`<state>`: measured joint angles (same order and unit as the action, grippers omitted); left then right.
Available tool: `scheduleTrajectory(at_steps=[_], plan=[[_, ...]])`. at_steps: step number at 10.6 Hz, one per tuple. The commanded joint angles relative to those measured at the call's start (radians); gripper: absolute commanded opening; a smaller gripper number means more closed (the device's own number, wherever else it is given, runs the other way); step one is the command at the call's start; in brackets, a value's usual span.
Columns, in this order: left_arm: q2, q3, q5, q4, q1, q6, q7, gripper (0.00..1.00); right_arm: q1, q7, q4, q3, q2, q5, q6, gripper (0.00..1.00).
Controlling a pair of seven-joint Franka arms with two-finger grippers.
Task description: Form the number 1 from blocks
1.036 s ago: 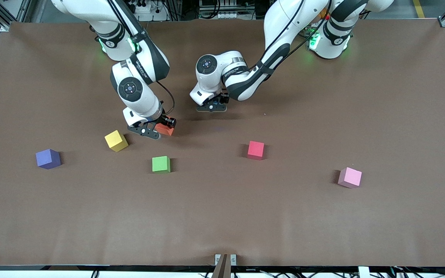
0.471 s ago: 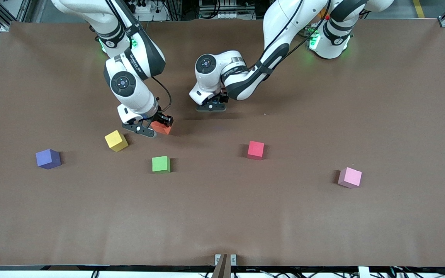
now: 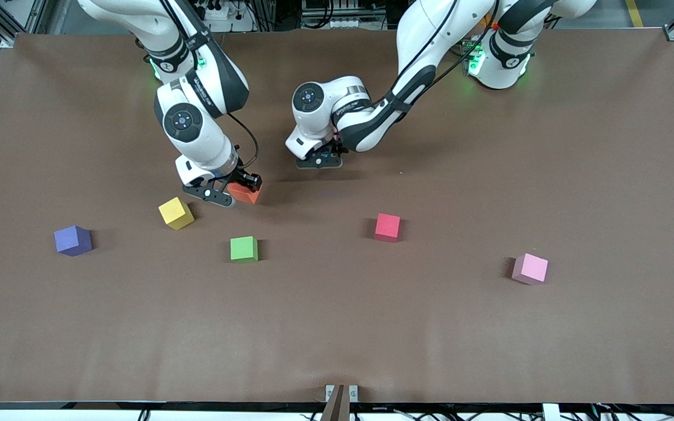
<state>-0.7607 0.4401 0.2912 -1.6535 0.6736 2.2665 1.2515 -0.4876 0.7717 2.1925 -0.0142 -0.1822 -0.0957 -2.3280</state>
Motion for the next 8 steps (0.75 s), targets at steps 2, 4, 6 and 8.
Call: scheduleTrajectory(at_steps=[2,4,6,8], plan=[[0.148,-0.006,0.025,-0.012,-0.037,-0.071,0.08,1.0,0.008,-0.022,0.009,-0.007,0.035,-0.009,0.012,0.64],[0.191,-0.006,0.026,-0.012,-0.107,-0.094,0.078,1.0,-0.028,-0.055,-0.017,-0.007,0.03,-0.009,0.012,0.64],[0.195,-0.006,0.029,-0.011,-0.193,-0.096,0.043,1.0,-0.083,-0.066,-0.049,-0.007,0.004,-0.007,0.009,0.64],[0.202,-0.004,0.028,-0.012,-0.256,-0.096,-0.053,1.0,-0.161,-0.084,-0.135,-0.006,-0.067,0.007,0.022,0.65]])
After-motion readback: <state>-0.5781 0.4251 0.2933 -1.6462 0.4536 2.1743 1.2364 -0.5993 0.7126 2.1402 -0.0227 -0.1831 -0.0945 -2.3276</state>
